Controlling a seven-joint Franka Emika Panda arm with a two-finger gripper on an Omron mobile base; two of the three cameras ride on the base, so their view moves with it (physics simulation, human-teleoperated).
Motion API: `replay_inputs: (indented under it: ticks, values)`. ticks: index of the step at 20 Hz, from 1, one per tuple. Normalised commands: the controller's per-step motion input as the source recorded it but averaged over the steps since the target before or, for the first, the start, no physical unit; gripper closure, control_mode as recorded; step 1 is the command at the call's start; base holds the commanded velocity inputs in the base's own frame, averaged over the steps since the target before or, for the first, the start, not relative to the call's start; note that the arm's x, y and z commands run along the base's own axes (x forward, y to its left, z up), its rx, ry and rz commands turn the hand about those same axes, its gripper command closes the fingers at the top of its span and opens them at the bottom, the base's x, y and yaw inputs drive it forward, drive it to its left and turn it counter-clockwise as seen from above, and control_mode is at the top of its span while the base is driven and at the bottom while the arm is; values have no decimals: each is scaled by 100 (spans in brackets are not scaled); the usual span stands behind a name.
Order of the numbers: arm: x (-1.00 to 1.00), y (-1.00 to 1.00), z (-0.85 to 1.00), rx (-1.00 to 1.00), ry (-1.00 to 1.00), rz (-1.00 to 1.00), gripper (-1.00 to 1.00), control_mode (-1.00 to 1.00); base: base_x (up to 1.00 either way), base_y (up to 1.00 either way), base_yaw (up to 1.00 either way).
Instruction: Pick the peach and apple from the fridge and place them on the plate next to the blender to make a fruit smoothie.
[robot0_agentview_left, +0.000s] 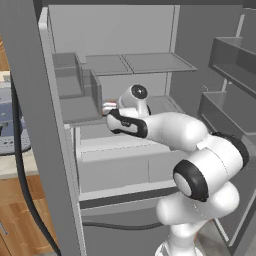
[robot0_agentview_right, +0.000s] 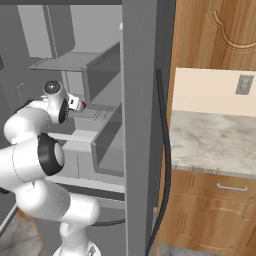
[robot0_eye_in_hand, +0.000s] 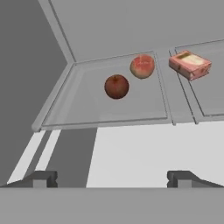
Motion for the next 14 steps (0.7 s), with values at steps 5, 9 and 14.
replay_inputs:
  ticks: [5,9,14]
  values:
    - [33,0,-5,-2,0,0,-100,-100,0,0,0]
    - [26,0,-17,0,0,0,-100,-100,0,0,0]
    - [36,0,-11,-1,0,0,-100,-100,0,0,0]
